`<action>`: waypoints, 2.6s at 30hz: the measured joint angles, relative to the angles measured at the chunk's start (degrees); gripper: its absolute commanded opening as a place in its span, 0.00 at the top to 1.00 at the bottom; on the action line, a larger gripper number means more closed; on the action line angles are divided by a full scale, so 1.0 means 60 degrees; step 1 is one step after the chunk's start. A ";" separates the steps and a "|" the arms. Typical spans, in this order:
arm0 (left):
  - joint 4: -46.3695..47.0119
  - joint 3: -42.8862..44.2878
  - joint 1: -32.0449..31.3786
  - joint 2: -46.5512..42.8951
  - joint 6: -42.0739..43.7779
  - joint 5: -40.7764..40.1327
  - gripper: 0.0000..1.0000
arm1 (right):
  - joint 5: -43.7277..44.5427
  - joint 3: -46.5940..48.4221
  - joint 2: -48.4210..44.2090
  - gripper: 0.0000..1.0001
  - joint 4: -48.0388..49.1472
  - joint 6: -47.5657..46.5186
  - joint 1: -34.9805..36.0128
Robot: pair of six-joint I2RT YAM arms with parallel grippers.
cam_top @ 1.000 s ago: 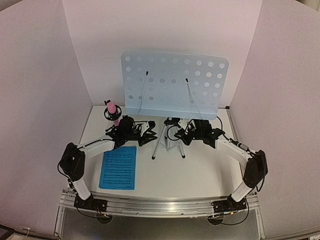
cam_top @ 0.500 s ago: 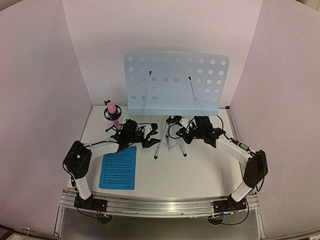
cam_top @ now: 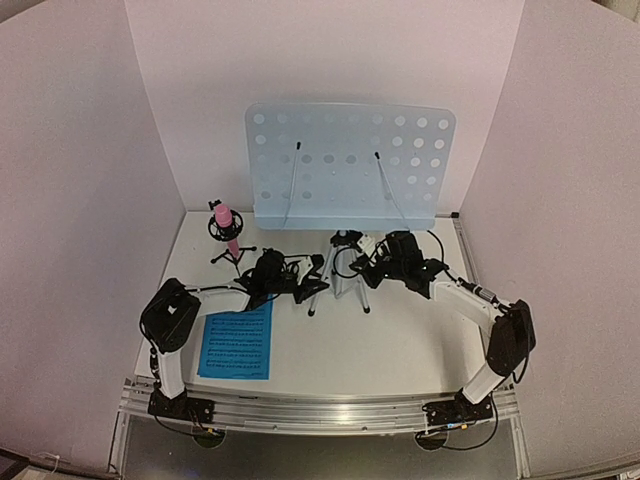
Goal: Set up the instrument practice props
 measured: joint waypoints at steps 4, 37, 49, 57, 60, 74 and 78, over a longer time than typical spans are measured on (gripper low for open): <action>0.0148 0.0068 0.0026 0.0032 -0.0060 -0.0525 1.00 | 0.0149 -0.0100 -0.0064 1.00 0.0127 0.0090 0.0004; -0.2191 -0.1143 0.0106 -0.1713 0.1348 0.0036 1.00 | -0.0514 0.0576 -0.0355 1.00 -0.2598 -0.1383 0.0579; -0.2801 -0.1213 0.0048 -0.1975 0.1986 0.0074 1.00 | -0.0228 0.0360 -0.0621 1.00 -0.2808 -0.1722 0.0743; -0.3512 -0.1127 0.0048 -0.2205 0.2288 0.0096 1.00 | -0.0351 0.0340 -0.0625 1.00 -0.2828 -0.1952 0.0743; -0.3638 -0.1127 0.0048 -0.2247 0.2294 0.0132 1.00 | -0.0398 0.0340 -0.0625 1.00 -0.2840 -0.1999 0.0743; -0.3810 -0.1127 0.0056 -0.2252 0.2561 0.0422 1.00 | -0.0818 0.0782 -0.0554 1.00 -0.3795 -0.2230 0.0743; -0.3877 -0.1053 0.0070 -0.2252 0.2495 0.0416 1.00 | -0.0846 0.1071 -0.0375 0.99 -0.3974 -0.2138 0.0743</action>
